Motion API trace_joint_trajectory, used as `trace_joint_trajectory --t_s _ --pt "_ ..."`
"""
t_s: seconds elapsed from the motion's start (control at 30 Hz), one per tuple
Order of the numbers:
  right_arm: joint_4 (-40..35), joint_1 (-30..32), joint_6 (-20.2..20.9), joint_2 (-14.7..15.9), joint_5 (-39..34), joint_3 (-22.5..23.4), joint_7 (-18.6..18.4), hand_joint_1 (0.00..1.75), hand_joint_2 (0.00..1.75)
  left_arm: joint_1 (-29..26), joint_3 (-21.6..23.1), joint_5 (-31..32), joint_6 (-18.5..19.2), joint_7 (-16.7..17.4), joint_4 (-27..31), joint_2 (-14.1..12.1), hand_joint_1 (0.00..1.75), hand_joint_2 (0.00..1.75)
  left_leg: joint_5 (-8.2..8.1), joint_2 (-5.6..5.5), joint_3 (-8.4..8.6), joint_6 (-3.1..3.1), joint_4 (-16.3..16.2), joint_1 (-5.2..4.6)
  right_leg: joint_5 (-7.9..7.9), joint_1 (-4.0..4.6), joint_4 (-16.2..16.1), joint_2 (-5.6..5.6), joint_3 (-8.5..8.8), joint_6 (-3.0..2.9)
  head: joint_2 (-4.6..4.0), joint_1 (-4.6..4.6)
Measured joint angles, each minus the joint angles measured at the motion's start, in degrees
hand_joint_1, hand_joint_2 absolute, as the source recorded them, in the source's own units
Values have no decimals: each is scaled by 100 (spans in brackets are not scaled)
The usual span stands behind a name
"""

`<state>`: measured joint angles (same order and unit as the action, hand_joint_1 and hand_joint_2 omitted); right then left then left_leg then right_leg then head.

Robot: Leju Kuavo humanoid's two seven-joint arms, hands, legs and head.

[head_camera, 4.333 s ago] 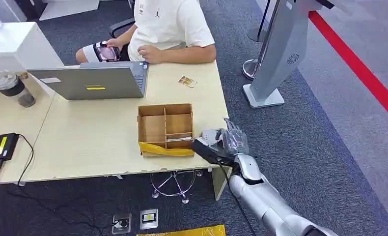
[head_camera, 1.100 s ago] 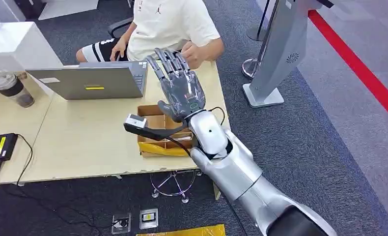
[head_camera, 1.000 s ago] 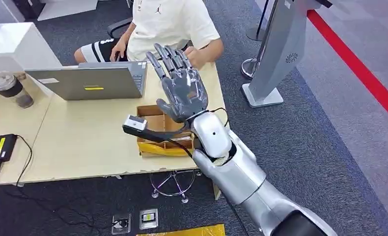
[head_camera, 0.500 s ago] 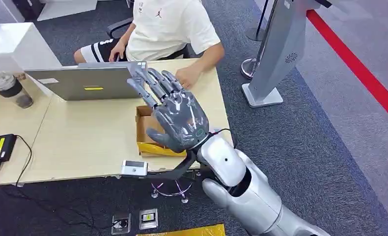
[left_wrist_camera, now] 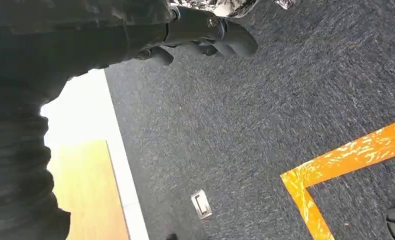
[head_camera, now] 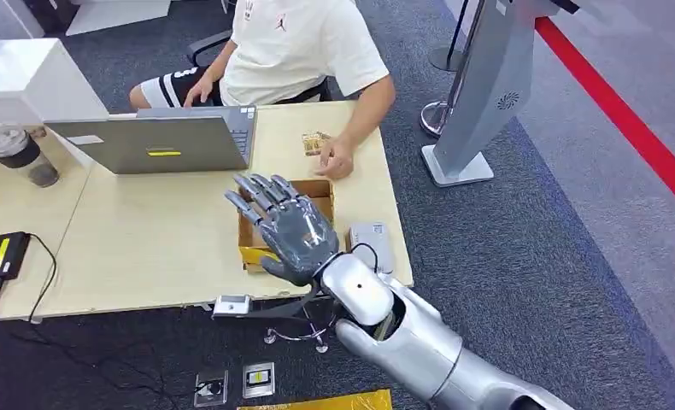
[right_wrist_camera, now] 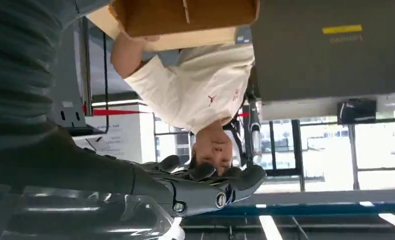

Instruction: Pass the card to the sensor for recognition and then transmit it.

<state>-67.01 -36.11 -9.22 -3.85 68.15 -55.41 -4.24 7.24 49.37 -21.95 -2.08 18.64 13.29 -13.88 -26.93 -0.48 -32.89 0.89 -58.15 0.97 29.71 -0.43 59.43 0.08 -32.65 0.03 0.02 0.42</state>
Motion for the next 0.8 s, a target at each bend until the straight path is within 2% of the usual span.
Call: trace_joint_trajectory --t_s 0.3,0.8 --pt "1000 -151 129 -205 -112 -83 -299 0 175 0 0 120 87 -52 0 0 0 175 0 0 -1 0 0 0 0 0 0 0 -3 0 0 0" --pt "1635 -162 109 -260 -68 -81 -435 0 175 0 0 142 94 -52 0 0 0 175 0 1 0 0 0 0 0 0 0 1 -5 0 0 0"
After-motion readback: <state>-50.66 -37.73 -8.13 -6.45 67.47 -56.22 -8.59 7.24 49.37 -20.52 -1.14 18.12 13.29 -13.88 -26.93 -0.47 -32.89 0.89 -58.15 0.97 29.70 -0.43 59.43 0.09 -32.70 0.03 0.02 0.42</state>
